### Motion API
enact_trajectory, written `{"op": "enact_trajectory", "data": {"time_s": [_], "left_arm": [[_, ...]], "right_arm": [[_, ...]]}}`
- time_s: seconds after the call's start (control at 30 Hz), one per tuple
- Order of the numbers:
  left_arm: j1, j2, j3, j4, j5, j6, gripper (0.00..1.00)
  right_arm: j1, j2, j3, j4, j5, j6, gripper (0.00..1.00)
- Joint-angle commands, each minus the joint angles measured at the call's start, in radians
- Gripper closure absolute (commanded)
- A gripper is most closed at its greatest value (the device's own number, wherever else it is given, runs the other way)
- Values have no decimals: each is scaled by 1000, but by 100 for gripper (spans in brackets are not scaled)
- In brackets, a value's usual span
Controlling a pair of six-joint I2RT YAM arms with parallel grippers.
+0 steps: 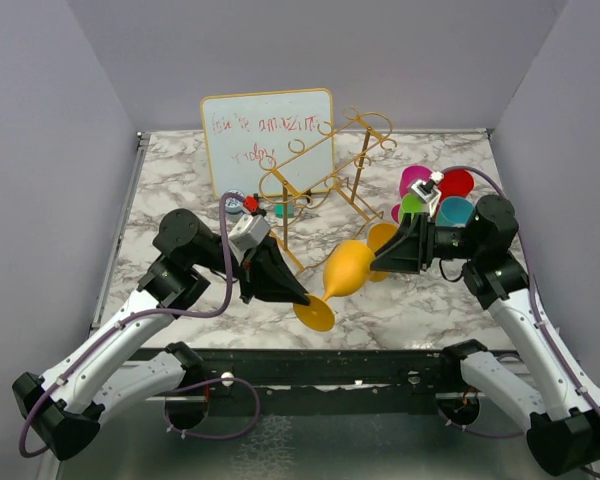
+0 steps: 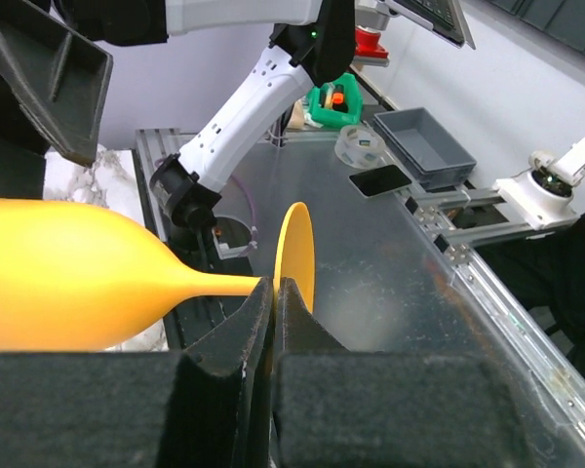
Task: Take the wine glass off the wine glass rack
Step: Place the wine glass at the center of the board.
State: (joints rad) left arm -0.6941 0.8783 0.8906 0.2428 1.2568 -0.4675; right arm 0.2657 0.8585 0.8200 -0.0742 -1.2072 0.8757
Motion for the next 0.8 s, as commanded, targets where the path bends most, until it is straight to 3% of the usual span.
{"op": "enact_trajectory", "data": {"time_s": [0.0,0.07,0.13,0.5,0.77], "left_arm": [[-2,-1,34,22,12,62,100],[-2,3,33,23,13,70,100],[-4,8,33,26,12,78,100],[-13,68,44,69,23,120,100],[-16,84,36,75,19,138,100]], "right_arm": [[-5,-42,-64,250,-136,171,35],[-5,-56,-106,453,-158,309,39],[-5,-62,-116,548,-170,376,42],[-5,-84,-117,784,-171,563,55],[-3,-96,-102,800,-170,593,80]]}}
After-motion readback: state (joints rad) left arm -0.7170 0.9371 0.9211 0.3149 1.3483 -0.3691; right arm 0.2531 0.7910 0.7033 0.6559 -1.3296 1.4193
